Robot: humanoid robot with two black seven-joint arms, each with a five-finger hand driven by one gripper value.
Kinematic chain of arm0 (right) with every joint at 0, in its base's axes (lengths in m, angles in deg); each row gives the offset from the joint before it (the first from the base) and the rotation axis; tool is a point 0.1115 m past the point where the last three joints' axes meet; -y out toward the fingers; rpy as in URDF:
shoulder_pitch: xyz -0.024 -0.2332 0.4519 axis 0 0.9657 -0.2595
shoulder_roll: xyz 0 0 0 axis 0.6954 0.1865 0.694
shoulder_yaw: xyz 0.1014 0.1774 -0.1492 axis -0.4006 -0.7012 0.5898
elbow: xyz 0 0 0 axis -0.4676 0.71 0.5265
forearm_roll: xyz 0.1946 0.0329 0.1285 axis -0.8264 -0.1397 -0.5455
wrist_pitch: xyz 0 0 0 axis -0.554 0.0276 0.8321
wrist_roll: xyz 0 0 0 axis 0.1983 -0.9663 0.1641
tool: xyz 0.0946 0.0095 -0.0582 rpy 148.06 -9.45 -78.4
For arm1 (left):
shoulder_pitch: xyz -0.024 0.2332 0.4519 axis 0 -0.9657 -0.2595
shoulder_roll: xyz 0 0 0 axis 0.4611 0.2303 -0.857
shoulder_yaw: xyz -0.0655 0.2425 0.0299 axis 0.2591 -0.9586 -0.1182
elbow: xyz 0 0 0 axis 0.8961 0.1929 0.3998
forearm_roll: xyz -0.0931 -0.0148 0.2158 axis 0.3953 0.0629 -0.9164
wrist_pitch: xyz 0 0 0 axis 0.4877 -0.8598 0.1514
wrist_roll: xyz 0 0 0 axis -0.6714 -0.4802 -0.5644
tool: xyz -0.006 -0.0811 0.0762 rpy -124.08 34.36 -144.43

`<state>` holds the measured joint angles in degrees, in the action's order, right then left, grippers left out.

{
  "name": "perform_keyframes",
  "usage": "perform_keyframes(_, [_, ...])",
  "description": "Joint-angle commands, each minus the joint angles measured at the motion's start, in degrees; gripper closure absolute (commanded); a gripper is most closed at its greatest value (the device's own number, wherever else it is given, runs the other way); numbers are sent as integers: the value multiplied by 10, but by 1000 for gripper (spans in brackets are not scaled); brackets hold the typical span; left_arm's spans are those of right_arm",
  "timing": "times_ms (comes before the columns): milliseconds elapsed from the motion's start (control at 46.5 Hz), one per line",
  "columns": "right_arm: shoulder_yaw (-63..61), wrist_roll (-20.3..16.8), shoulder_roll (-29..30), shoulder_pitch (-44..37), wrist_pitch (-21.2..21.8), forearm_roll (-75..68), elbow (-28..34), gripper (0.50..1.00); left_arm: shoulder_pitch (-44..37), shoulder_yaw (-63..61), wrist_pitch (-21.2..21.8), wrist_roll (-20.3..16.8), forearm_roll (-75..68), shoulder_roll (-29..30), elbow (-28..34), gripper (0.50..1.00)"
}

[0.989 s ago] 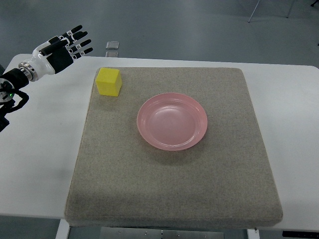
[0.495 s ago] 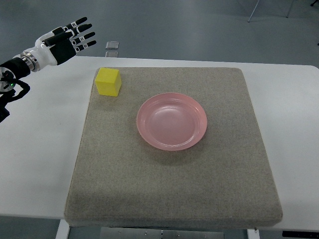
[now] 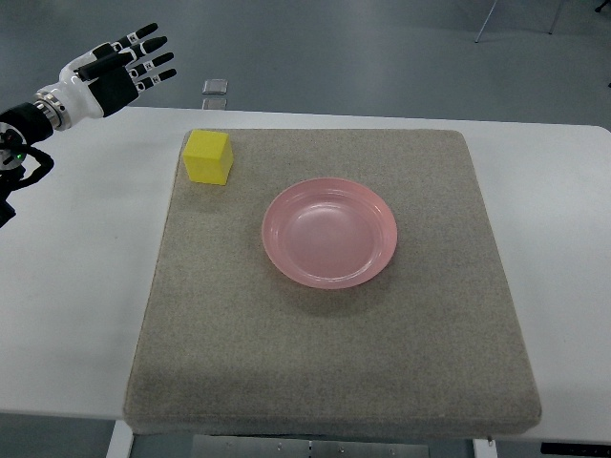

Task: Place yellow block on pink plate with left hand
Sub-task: 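Move the open left hand toward the yellow cube, then lower the left hand onto the yellow cube and close fingers around it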

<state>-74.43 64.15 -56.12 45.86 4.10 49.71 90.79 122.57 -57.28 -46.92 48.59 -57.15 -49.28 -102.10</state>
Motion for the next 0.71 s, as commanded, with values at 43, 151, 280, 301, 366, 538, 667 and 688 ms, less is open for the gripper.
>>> perform_keyframes(43, [0,0,0,0,0,0,0,576,2,-21,-2,-7,-28,3,-3,504])
perform_keyframes(151, [0,0,0,0,0,-1,0,576,11,-21,-2,-29,-116,4,-6,504])
perform_keyframes(280, [0,0,0,0,0,-1,0,576,27,-21,-1,-67,-253,5,-7,504])
perform_keyframes(301, [0,0,0,0,0,0,0,576,29,-22,0,-75,-273,5,-8,504])
perform_keyframes(366, [0,-1,0,0,0,-1,0,576,32,-22,0,-100,-324,4,-9,501])
perform_keyframes(538, [0,0,0,0,0,-1,0,576,48,-39,3,-126,-455,5,-31,504])
perform_keyframes(667, [0,0,0,0,0,0,0,576,63,-52,11,-137,-557,3,-43,504])
perform_keyframes(688, [0,-1,0,0,0,0,0,576,64,-52,13,-138,-574,3,-46,504])
